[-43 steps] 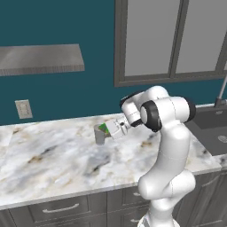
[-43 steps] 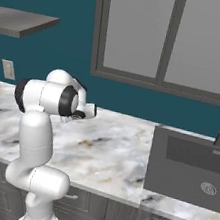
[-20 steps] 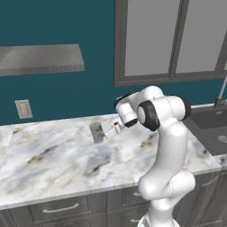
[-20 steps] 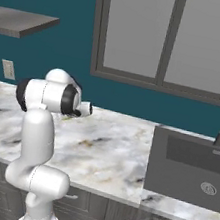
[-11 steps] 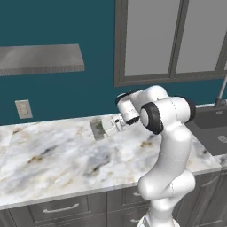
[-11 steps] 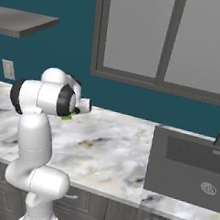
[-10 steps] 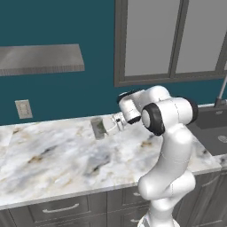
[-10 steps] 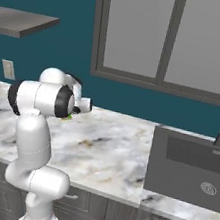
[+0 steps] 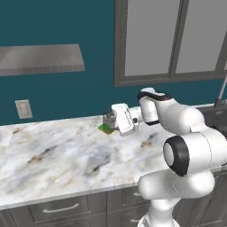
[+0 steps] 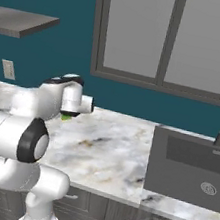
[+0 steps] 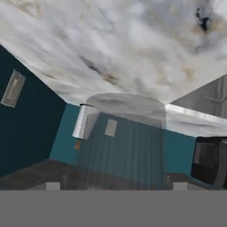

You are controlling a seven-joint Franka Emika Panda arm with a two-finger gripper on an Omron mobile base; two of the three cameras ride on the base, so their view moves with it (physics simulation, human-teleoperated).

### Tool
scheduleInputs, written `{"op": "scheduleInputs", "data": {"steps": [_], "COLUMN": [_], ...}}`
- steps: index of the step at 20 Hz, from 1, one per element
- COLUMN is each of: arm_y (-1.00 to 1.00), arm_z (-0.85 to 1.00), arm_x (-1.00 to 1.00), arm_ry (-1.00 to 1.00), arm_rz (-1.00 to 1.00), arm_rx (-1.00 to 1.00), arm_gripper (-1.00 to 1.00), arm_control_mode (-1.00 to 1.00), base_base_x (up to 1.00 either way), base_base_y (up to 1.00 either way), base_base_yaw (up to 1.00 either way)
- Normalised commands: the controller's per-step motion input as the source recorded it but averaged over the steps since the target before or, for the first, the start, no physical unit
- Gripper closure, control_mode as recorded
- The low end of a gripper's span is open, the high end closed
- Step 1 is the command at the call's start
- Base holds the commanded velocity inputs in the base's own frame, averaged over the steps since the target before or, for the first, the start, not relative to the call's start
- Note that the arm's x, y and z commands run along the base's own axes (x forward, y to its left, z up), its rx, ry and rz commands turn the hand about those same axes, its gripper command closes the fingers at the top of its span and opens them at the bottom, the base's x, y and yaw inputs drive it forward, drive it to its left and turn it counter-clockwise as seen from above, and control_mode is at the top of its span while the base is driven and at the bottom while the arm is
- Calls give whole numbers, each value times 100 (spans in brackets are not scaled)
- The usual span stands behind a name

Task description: Move the glass cup from next to the sink to the open cabinet. Then, move the bowl with the lemon wedge to the fridge to clear the area for faucet cleaning.

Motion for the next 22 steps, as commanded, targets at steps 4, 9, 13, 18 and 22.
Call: {"op": "scheduleInputs", "data": {"steps": [4, 9, 13, 18, 22], "arm_y": [0, 0, 0, 0, 0], "arm_z": [50, 0, 0, 0, 0], "arm_x": [-48, 0, 0, 0, 0], "arm_ry": [-12, 0, 0, 0, 0], "arm_rz": [0, 0, 0, 0, 0], "arm_rx": [5, 0, 0, 0, 0], "arm_gripper": [100, 100, 100, 100, 100], "arm_control_mode": [100, 100, 100, 100, 100], "base_base_x": [-50, -77, -39, -18, -9], "base_base_y": [0, 5, 0, 0, 1], "base_base_yaw": [8, 60, 79, 85, 89]}}
